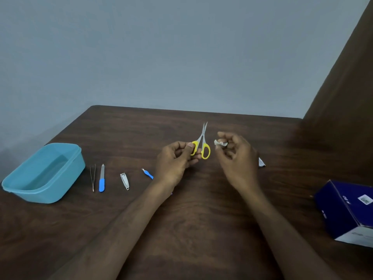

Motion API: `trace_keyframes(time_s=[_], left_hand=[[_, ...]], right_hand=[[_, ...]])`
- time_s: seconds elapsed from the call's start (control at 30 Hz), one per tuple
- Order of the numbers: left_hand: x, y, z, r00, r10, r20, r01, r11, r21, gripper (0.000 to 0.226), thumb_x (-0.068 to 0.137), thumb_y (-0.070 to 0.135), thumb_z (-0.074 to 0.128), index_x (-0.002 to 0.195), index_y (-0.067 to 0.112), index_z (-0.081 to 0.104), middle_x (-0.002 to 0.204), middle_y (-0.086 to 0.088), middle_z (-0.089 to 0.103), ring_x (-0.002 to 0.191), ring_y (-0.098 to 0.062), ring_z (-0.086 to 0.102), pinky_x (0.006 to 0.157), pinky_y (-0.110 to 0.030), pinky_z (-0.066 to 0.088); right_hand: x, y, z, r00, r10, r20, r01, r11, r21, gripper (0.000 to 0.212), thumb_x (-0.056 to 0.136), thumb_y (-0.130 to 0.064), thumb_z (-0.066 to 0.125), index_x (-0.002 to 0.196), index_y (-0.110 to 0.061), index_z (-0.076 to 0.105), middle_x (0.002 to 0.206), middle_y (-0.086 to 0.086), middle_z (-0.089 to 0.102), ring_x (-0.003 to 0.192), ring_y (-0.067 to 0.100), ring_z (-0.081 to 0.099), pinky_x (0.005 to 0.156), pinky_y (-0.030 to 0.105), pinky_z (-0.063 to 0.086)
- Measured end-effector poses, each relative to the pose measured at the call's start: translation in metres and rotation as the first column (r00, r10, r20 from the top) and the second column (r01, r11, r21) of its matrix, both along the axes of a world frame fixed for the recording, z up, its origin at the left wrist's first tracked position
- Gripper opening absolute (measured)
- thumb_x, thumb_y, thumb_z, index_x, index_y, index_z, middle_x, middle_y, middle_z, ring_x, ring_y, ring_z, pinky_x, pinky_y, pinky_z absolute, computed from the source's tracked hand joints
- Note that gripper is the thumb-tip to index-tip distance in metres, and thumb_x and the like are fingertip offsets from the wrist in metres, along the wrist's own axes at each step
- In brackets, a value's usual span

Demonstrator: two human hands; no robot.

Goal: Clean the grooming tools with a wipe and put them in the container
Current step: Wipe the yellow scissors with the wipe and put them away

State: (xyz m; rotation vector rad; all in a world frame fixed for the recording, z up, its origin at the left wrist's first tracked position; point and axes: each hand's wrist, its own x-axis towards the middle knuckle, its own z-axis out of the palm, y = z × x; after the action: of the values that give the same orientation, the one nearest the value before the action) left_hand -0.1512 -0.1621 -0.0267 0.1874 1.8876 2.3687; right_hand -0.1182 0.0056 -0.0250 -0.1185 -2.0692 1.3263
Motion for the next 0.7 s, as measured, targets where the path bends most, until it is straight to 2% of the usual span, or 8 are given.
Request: trace_keyframes(time_s=[0.13,0.23,0.33,0.43,0.57,0.63,0.7], left_hand=[[-0.002,-0.001,0.003,0.999,-0.036,0.017,0.035,0.999,0.037,0.019,0.105,0.016,0.066,0.109,-0.002,0.072,0.1,-0.015,0.081,0.089,-0.017,0.079,0.079,-0.024,0.065],[-0.003,-0.004,0.004,0.999,-0.033,0.025,0.031,0.998,0.056,0.016,0.104,0.017,0.068,0.104,0.002,0.075,0.093,-0.008,0.081,0.087,-0.014,0.077,0.081,-0.024,0.065],[-0.001,-0.004,0.004,0.998,-0.063,-0.001,0.063,0.998,0.02,0.015,0.103,0.019,0.069,0.102,0.006,0.076,0.1,-0.009,0.082,0.094,-0.016,0.078,0.087,-0.03,0.065],[0.001,-0.003,0.006,0.998,-0.064,0.002,0.064,0.998,0.004,0.017,0.104,0.021,0.069,0.105,0.006,0.075,0.102,-0.011,0.083,0.099,-0.021,0.08,0.088,-0.031,0.065],[0.0,-0.003,0.006,0.999,-0.038,0.026,0.038,0.999,0.014,0.026,0.108,0.022,0.063,0.116,-0.003,0.067,0.104,-0.016,0.081,0.095,-0.024,0.08,0.083,-0.03,0.066],[-0.001,-0.004,0.009,1.0,-0.025,0.018,0.025,1.0,-0.003,0.028,0.109,0.022,0.06,0.117,-0.004,0.064,0.106,-0.018,0.081,0.092,-0.022,0.08,0.081,-0.031,0.067],[-0.002,-0.009,0.013,1.0,-0.004,-0.002,0.004,0.999,-0.054,0.028,0.109,0.023,0.061,0.117,-0.004,0.064,0.104,-0.016,0.08,0.087,-0.02,0.079,0.076,-0.031,0.066]], right_hand=[[0.0,0.0,-0.006,0.985,0.093,0.148,-0.091,0.996,-0.022,0.015,0.092,-0.011,0.078,0.096,-0.025,0.08,0.087,-0.008,0.081,0.081,0.008,0.078,0.081,0.041,0.066],[0.0,-0.008,-0.002,0.978,0.137,0.155,-0.113,0.982,-0.151,0.013,0.092,-0.009,0.078,0.094,-0.021,0.081,0.082,-0.002,0.082,0.076,0.014,0.08,0.082,0.05,0.066],[0.002,-0.011,-0.003,0.978,0.14,0.154,-0.108,0.974,-0.199,0.011,0.091,-0.009,0.08,0.091,-0.019,0.081,0.081,0.0,0.082,0.074,0.016,0.081,0.082,0.053,0.065],[0.002,-0.006,0.001,0.98,0.148,0.131,-0.112,0.961,-0.252,0.011,0.09,-0.009,0.083,0.097,-0.017,0.082,0.085,0.001,0.082,0.078,0.015,0.081,0.084,0.047,0.066],[0.002,0.001,0.008,0.996,0.082,0.017,-0.073,0.945,-0.318,0.026,0.086,-0.003,0.085,0.108,-0.015,0.079,0.1,-0.006,0.079,0.085,0.0,0.075,0.081,0.017,0.059],[0.001,0.001,0.008,0.999,0.053,-0.006,-0.052,0.943,-0.327,0.022,0.087,-0.002,0.084,0.104,-0.015,0.08,0.097,-0.007,0.079,0.085,0.0,0.075,0.08,0.015,0.057],[0.0,-0.003,0.005,0.998,0.062,0.015,-0.055,0.95,-0.306,0.017,0.087,-0.005,0.085,0.094,-0.019,0.08,0.091,-0.007,0.081,0.082,0.003,0.075,0.079,0.02,0.058]])
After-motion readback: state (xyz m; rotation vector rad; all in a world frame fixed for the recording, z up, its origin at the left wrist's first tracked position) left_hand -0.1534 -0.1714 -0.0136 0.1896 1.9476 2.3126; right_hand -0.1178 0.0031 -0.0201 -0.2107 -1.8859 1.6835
